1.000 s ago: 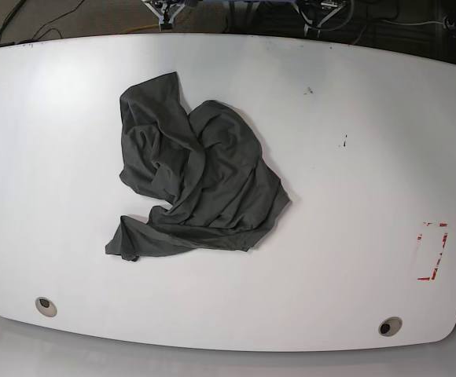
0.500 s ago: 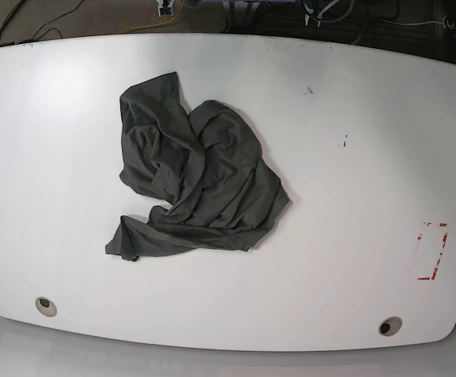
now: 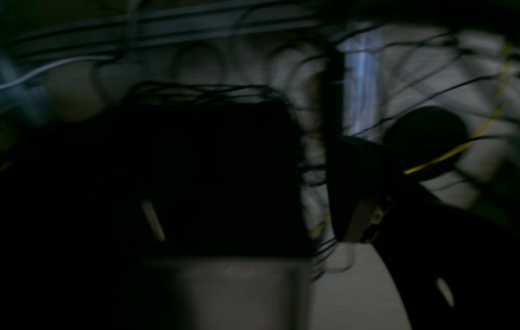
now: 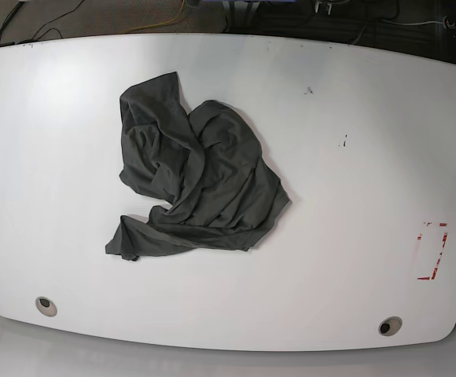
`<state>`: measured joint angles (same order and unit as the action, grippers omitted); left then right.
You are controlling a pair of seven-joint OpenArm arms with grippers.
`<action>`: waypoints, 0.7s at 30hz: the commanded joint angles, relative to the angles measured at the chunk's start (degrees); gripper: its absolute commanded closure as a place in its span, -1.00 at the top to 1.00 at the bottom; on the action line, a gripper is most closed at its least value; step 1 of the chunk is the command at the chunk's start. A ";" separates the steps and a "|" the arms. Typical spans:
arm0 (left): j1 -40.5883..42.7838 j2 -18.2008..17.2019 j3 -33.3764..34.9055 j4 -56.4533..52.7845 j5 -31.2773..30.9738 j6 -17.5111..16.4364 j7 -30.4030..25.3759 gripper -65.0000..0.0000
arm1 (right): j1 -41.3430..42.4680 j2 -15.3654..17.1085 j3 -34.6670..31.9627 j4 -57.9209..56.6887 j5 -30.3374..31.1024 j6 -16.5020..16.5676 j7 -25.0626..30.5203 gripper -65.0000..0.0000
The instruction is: Layout the t-shirt on the table in an organized manner, then fold the t-shirt properly
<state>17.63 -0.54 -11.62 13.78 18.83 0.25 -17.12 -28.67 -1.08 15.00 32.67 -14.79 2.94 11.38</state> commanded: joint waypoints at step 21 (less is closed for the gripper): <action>24.88 0.05 4.45 35.58 -10.26 0.06 -2.52 0.33 | -17.71 -1.34 -3.44 25.40 0.32 -0.17 0.71 0.18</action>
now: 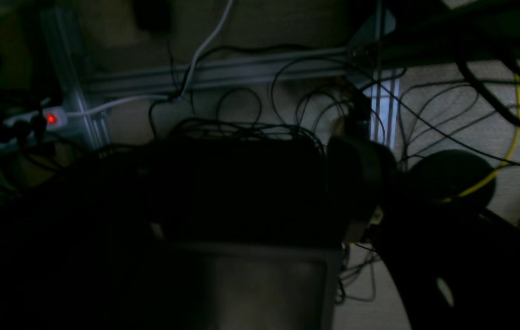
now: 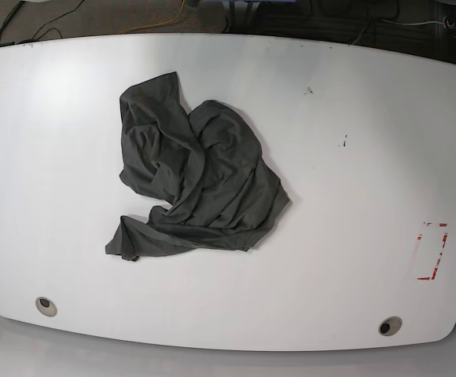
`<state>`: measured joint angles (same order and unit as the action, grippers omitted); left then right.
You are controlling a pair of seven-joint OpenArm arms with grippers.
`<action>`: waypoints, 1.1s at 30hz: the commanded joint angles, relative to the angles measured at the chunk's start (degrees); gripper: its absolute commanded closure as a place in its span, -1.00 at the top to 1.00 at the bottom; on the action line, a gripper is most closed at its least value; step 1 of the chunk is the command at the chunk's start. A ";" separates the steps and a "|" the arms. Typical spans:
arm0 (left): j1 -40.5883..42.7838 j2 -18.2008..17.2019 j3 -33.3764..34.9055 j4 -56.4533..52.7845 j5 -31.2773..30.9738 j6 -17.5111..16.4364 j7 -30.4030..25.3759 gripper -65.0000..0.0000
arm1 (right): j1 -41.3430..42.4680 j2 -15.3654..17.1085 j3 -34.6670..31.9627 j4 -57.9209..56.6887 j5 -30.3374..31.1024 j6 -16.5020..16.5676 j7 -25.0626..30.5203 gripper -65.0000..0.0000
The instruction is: Layout the t-shirt on the table in an organized manner, then fold the t-shirt properly
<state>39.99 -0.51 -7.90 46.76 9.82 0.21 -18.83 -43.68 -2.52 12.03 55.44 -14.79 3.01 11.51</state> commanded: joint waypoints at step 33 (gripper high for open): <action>27.13 -2.34 -1.29 45.68 -5.91 0.10 -0.55 0.33 | -27.66 1.25 -5.83 43.77 8.15 -0.59 -0.56 0.18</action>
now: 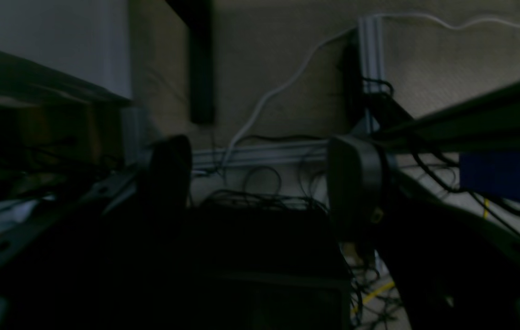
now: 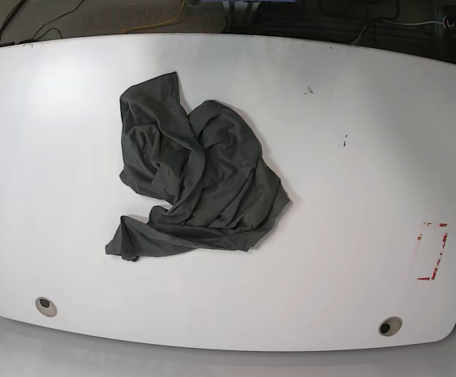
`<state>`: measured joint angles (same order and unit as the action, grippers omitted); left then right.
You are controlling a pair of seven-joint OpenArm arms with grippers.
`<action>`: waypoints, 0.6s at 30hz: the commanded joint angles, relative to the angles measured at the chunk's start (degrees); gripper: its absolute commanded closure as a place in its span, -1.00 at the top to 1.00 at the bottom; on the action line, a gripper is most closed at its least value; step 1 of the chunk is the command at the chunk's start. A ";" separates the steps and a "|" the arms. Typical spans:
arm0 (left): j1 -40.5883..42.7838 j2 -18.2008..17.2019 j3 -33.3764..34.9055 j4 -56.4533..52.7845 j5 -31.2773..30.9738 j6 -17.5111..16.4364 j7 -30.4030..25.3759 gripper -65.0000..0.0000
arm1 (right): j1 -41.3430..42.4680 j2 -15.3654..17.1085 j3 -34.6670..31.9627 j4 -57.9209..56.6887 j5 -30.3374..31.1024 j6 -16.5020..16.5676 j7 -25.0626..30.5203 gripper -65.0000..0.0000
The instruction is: Layout the t-shirt on the table in an organized manner, then fold the t-shirt properly
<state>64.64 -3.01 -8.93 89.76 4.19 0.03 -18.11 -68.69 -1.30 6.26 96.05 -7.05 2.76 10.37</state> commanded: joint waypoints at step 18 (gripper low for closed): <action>6.96 -0.20 -1.93 16.22 -0.63 0.27 -1.19 0.33 | -6.31 -2.61 0.29 19.25 0.24 -1.23 -1.27 0.18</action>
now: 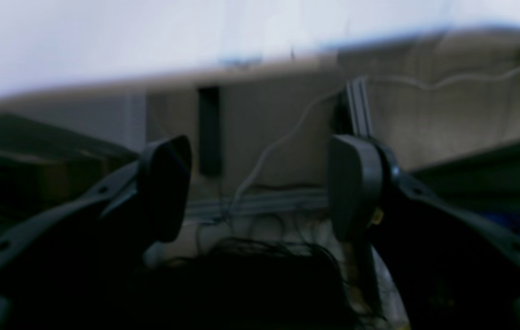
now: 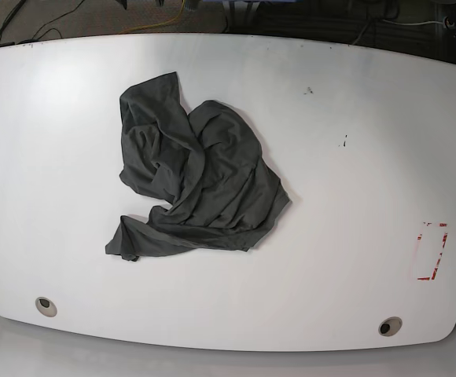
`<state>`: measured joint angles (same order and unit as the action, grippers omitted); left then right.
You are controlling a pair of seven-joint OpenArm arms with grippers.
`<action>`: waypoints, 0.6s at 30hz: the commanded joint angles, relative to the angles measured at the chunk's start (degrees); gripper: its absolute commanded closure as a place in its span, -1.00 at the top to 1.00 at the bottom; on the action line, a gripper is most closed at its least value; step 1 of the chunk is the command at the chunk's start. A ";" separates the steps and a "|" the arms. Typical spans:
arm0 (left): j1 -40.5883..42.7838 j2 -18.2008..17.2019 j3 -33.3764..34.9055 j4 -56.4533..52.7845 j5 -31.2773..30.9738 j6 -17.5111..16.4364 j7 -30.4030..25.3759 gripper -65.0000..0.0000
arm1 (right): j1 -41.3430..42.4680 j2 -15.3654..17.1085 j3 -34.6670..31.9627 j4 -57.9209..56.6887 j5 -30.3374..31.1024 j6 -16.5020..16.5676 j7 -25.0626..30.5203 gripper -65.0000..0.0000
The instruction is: Layout the t-shirt on the table in an organized manner, then fold the t-shirt properly
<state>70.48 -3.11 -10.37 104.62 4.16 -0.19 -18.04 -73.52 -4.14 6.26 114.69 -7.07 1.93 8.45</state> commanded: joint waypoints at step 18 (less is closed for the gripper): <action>-10.39 -6.69 -1.19 2.68 -11.33 0.49 -1.25 0.34 | 7.80 -1.00 0.20 0.60 0.43 -0.40 0.65 0.18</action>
<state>60.66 -8.80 -11.42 106.34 -6.37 0.43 -17.82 -66.00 -4.29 6.42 114.34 -7.05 1.52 7.64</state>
